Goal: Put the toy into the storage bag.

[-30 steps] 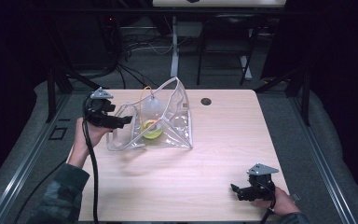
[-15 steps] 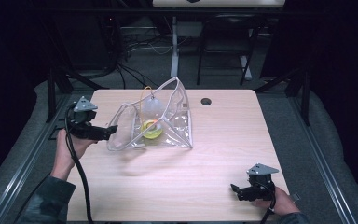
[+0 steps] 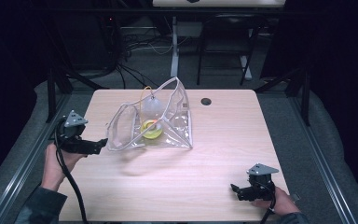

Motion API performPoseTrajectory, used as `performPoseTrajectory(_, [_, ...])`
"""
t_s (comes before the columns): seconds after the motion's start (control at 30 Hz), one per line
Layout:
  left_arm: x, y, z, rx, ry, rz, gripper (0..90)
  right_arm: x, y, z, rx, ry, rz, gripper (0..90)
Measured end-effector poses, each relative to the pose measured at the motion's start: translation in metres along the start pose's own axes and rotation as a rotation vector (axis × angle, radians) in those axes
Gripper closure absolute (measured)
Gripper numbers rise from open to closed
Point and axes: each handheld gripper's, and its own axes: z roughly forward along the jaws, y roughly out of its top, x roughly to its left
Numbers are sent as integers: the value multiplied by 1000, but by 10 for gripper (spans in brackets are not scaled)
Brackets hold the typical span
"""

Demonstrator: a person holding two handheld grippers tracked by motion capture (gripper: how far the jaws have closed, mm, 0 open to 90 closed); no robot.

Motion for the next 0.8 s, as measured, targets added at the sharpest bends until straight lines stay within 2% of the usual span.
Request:
performPoseTrajectory(0.17, [0,-15,0,9,0,-25,0,0,0,0,2,0,-1,0])
performPoseTrajectory(0.33, [-5,-34,8,39,-17,-53,0,0,0,0,2,0,-1,0])
performPoseTrajectory(0.57, [-12,-50,17,67,-56,-44,0,0,0,0,2,0,-2,0])
performPoseTrajectory(0.7, [-16,-64,28,118,-80,-33,0,0,0,0,2,0,-2,0])
performPoseTrajectory(0.8, [-16,-69,32,136,-81,-30,0,0,0,0,2,0,-2,0])
